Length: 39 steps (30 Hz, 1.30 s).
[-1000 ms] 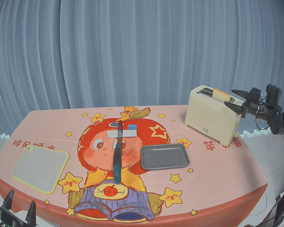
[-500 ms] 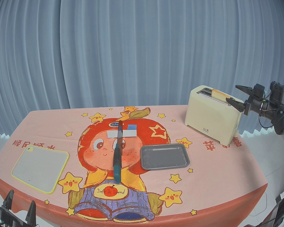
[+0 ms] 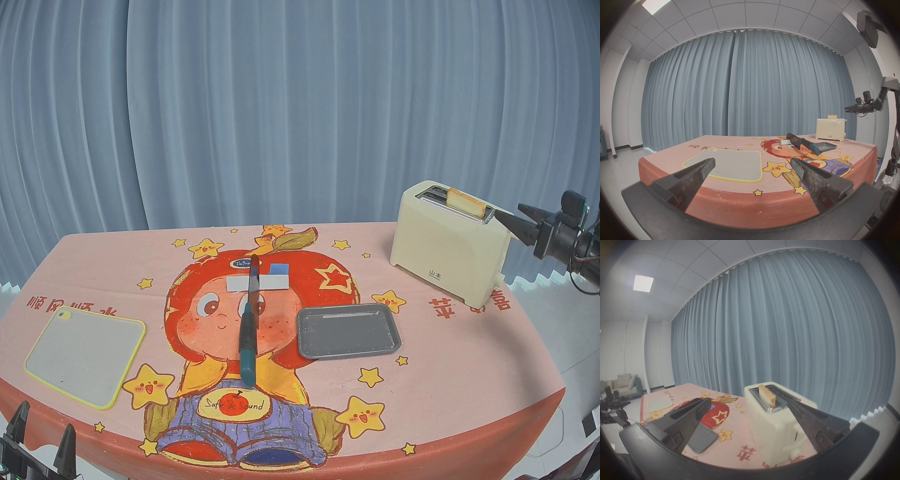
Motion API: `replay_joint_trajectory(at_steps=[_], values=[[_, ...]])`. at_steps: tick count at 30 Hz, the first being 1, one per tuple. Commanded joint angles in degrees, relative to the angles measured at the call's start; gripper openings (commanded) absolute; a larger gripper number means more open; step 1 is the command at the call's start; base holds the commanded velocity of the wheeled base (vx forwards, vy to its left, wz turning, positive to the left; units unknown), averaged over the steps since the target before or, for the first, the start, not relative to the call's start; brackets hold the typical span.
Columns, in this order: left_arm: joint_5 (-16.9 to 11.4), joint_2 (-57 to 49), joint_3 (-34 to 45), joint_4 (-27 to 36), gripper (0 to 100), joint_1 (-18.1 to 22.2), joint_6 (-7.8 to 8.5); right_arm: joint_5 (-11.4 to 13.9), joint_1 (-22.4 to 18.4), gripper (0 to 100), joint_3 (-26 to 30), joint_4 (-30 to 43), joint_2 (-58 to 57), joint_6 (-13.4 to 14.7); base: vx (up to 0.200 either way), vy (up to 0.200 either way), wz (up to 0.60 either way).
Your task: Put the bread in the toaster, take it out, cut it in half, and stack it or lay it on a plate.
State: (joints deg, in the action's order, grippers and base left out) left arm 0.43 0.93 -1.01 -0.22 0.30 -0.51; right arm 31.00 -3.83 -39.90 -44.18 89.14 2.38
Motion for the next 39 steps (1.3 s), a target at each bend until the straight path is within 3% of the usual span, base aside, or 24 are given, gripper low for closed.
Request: replay_joint_trajectory(at_steps=[1,6,7,13,19,29,35,39], values=[[0.0,-0.9,1.0,0.0,100,0.0,-0.02,-0.9,0.6,100,6.8,-0.1,-7.8,2.0,0.0,0.0,0.0],[0.0,-0.9,1.0,0.0,100,0.0,-0.02,-0.9,1.1,100,13.1,-0.2,-11.4,3.5,0.0,0.0,0.0],[0.0,-0.9,1.0,0.0,100,0.0,-0.02,-0.9,1.2,0,14.0,-0.4,-12.1,3.9,0.0,0.0,0.0],[-0.1,-0.9,1.0,0.0,100,0.0,-0.02,-1.0,0.7,0,19.3,-0.8,-13.3,4.0,0.0,0.0,0.0],[0.0,-0.9,1.0,0.0,100,0.0,-0.02,-0.9,0.4,0,19.3,-0.9,-13.1,3.8,0.0,0.0,0.0],[0.0,-0.9,1.0,0.0,100,0.0,-0.02,-0.6,1.3,0,21.4,-1.0,-13.3,-1.0,0.0,0.0,0.0],[0.0,-0.9,1.0,0.0,100,0.0,-0.02,-0.7,0.4,0,16.5,-1.1,-9.9,-0.6,0.0,0.0,0.0],[0.0,-0.9,1.0,0.0,100,0.0,-0.02,-0.7,-1.1,0,18.0,-1.2,-6.5,-1.8,0.0,0.0,0.0]])
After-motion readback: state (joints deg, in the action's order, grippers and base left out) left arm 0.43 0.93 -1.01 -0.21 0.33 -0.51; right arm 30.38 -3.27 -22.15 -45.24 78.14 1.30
